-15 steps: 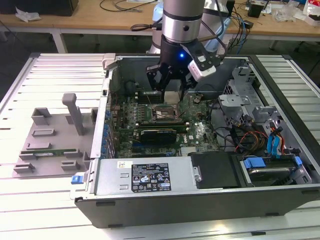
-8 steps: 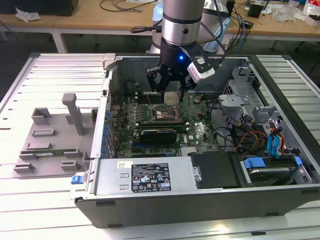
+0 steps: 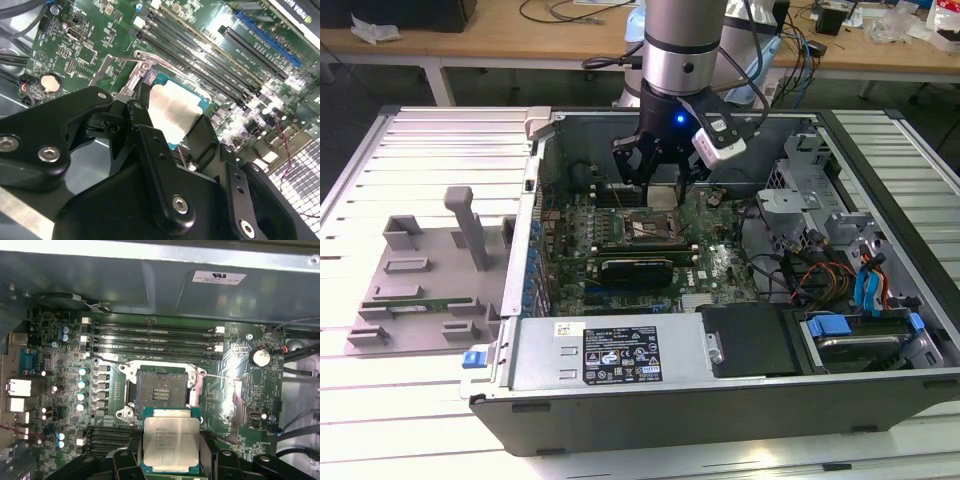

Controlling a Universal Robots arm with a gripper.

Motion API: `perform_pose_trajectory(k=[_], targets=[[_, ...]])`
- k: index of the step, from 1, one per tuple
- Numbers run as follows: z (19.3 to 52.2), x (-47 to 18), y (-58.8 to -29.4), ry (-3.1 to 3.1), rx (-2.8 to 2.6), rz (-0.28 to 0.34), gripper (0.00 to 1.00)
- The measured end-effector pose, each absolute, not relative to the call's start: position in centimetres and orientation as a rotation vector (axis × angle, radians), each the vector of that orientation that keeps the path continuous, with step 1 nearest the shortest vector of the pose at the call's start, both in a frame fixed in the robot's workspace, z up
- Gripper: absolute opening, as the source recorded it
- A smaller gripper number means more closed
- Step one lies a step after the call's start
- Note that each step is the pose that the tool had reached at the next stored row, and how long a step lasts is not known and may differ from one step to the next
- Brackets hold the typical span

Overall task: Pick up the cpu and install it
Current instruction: 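Pick up the cpu and move it towards the insertion slot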

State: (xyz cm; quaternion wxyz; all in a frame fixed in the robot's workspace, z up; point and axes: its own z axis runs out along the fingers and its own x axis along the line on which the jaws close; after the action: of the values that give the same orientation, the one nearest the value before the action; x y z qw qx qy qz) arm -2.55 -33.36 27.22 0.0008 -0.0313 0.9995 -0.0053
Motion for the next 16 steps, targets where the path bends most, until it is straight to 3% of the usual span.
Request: perform_pose_trajectory(k=[16], targets=[[27.09, -2.55, -32.98, 3.138, -0.098, -0.021, 0.55]])
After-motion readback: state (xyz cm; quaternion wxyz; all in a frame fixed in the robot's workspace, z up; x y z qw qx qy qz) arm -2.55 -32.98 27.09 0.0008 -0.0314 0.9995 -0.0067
